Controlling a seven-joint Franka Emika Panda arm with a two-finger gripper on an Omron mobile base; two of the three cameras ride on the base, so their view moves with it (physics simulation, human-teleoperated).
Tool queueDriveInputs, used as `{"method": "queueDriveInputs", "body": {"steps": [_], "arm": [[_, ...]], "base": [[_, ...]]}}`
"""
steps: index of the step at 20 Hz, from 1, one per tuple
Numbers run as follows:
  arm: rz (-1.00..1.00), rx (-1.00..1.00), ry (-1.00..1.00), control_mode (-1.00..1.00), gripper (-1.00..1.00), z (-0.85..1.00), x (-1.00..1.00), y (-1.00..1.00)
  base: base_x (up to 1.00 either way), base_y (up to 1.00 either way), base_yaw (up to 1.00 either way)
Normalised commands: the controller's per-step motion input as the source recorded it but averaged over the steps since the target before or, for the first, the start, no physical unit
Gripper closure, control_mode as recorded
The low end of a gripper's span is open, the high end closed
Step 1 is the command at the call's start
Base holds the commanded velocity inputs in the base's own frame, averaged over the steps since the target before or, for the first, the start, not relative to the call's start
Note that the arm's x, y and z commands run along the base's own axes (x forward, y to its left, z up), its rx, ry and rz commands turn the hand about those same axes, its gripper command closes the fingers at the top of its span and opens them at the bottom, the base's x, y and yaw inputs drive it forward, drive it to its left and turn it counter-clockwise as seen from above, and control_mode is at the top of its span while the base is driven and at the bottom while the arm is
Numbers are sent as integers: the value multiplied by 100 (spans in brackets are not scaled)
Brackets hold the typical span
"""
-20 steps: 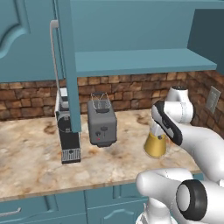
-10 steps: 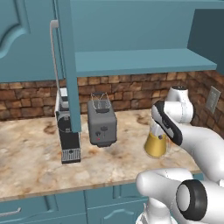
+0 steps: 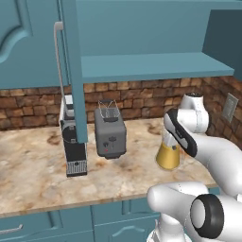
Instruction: There is a tray on the dining counter. Grab the cup, mug, and pitcher and place them on the tray. The pitcher may be placed next to the tray if it cannot fit the tray.
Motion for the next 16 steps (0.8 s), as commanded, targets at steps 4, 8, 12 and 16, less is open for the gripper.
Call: {"method": "queueDriveInputs", "body": {"steps": [4, 8, 12, 16], "arm": [[0, 0, 0, -100, 100, 0, -14, 0], [0, 0, 0, -100, 100, 0, -11, 0], [0, 0, 0, -100, 100, 0, 0, 0], [0, 0, -2, -100, 100, 5, -3, 0]], "base": [[0, 0, 0], [0, 0, 0], [0, 0, 0], [0, 0, 0]]}}
